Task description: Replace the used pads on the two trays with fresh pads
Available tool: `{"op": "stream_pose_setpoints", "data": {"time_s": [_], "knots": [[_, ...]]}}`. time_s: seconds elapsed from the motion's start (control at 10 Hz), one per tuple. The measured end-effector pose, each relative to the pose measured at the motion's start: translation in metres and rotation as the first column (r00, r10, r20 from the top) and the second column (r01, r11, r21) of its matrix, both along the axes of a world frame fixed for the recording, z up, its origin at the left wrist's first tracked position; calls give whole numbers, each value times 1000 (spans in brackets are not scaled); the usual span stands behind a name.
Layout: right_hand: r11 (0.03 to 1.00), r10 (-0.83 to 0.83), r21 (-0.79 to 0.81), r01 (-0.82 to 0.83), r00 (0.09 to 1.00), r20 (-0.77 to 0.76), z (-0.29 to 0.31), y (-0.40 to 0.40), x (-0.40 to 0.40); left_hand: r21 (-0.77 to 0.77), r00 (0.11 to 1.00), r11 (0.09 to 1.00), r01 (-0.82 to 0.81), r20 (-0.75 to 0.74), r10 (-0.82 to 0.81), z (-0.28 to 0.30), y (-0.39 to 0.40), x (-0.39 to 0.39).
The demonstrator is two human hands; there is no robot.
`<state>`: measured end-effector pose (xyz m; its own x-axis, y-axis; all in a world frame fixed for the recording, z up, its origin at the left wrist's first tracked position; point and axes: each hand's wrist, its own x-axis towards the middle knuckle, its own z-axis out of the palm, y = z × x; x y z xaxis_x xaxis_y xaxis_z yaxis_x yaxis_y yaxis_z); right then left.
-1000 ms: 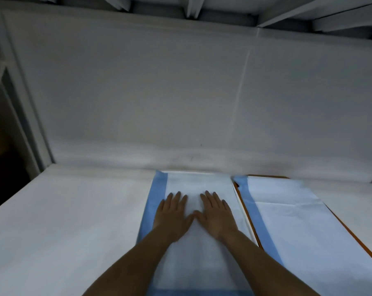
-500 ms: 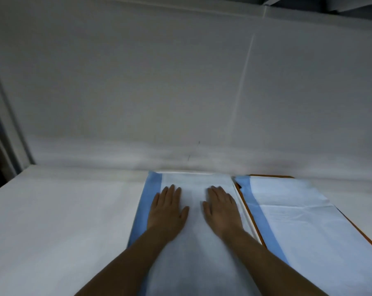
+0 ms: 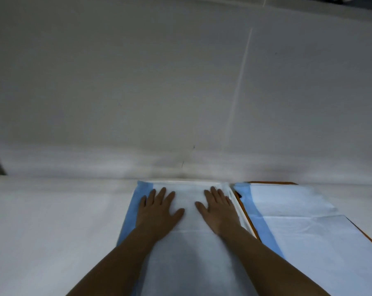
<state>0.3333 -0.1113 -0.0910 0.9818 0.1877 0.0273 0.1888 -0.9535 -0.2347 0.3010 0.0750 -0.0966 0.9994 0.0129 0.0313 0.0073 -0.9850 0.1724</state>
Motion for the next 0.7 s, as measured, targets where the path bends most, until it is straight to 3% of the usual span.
{"op": "stream_pose_setpoints", "data": {"time_s": [0.2,0.3,0.4,0.5,0.7], "knots": [[995,-104,-8,104,994,16,2,-2,-4,-64,981,979,-195,-18,194,2,7,-9],[995,-91,-38,94,993,76,19,-4,-24,8,975,976,-219,45,218,16,3,-18],[998,-30,-56,35,996,79,38,-4,-47,23,979,982,-189,86,187,38,-4,-30],[991,-10,-133,11,1000,9,65,-6,-77,70,992,990,-122,14,122,60,-16,-55],[990,8,-138,-14,999,-45,84,-12,-139,6,996,997,-76,-41,76,84,-34,-110]]}}
